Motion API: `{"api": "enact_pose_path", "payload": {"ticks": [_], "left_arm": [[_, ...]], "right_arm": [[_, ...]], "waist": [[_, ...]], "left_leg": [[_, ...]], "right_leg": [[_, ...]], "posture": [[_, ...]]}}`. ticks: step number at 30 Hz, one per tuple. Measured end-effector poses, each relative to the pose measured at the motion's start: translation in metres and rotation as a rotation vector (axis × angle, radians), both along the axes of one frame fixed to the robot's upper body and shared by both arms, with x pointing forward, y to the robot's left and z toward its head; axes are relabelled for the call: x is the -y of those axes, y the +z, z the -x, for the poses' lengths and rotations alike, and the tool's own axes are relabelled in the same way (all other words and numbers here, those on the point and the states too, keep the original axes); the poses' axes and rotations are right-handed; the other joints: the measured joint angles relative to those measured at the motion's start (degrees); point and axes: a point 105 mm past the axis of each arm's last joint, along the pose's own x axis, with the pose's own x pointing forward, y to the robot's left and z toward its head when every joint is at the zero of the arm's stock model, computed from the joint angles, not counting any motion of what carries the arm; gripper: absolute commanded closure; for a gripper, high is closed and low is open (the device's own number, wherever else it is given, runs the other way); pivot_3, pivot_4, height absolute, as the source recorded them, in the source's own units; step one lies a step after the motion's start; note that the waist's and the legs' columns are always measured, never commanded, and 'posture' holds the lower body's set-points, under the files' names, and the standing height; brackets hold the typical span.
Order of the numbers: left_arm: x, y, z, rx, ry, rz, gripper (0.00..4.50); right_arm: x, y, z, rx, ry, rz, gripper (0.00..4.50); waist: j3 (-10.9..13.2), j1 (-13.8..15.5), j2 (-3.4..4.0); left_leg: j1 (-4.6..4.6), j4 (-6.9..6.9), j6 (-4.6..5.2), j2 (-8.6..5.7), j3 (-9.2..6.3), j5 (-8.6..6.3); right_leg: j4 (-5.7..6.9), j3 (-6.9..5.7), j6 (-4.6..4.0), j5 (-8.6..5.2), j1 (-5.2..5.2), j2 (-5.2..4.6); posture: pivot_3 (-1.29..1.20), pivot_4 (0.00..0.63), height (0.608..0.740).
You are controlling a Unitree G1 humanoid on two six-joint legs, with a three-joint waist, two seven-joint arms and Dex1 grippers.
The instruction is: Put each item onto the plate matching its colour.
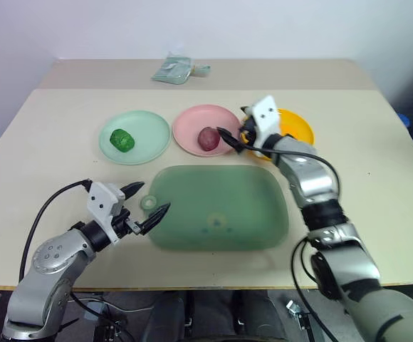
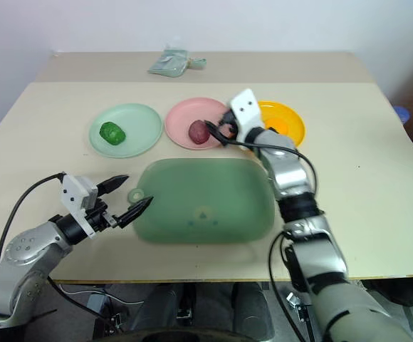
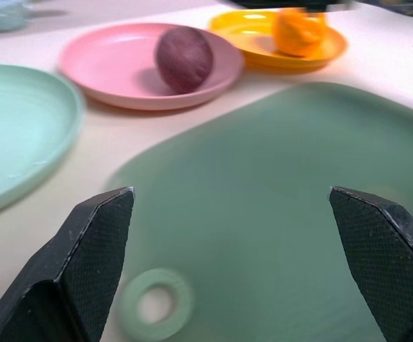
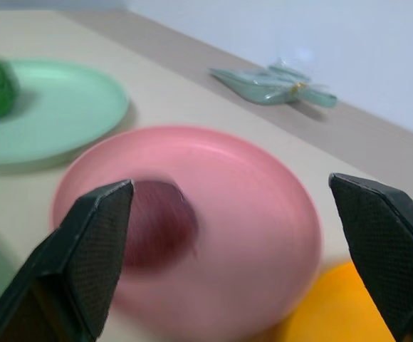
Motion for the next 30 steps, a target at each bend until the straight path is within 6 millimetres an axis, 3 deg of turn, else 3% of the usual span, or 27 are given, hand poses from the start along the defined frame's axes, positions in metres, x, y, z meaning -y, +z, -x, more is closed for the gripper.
{"api": "enact_pose_path", "payload": {"ticks": [2,4,6,8,16,30], "left_arm": [[-0.015,-0.002,-0.005,0.018,0.066,-0.031,0.0],[-0.045,-0.009,-0.01,0.009,0.185,-0.086,0.0],[-0.069,-0.014,-0.011,-0.002,0.274,-0.115,0.0],[-0.078,-0.016,-0.011,0.005,0.302,-0.127,0.0],[-0.088,-0.024,-0.004,-0.017,0.315,-0.124,0.0],[-0.08,-0.027,0.019,-0.043,0.335,-0.051,0.0]], "right_arm": [[0.034,-0.017,0.02,-0.039,-0.003,0.046,0.03],[0.076,-0.038,0.043,-0.122,-0.037,0.077,0.03],[0.105,-0.05,0.06,-0.192,-0.069,0.094,0.03],[0.121,-0.055,0.072,-0.23,-0.071,0.112,0.03],[0.125,-0.048,0.08,-0.236,-0.04,0.063,0.03],[0.136,-0.034,0.051,-0.209,-0.058,-0.001,0.03]], "waist": [[0.0,0.22,0.0],[0.0,0.21,0.01],[0.01,-0.17,0.01],[0.0,-0.44,0.0],[0.0,0.11,0.0],[0.0,-0.04,0.0]], "left_leg": [[0.01,0.0,0.0,0.02,-0.01,0.0],[0.01,-0.01,0.02,0.03,0.02,-0.01],[0.06,-0.01,0.03,0.05,0.14,-0.01],[0.13,-0.01,0.06,0.12,0.15,-0.03],[0.11,0.01,0.06,0.12,0.1,-0.05],[0.11,-0.01,0.04,0.09,0.05,-0.06]], "right_leg": [[-0.01,-0.01,-0.01,-0.01,0.01,0.02],[-0.03,-0.01,-0.01,-0.01,0.01,0.02],[-0.02,0.02,0.0,0.0,0.01,0.0],[-0.01,0.03,0.0,0.0,0.05,0.01],[-0.03,0.06,0.0,0.0,0.06,-0.2],[-0.06,0.08,-0.03,0.0,0.07,-0.33]], "posture": [[0.0,0.15,0.74],[0.0,0.15,0.74],[0.0,0.15,0.74],[0.0,0.15,0.74],[0.0,0.15,0.74],[0.0,0.15,0.74]]}}
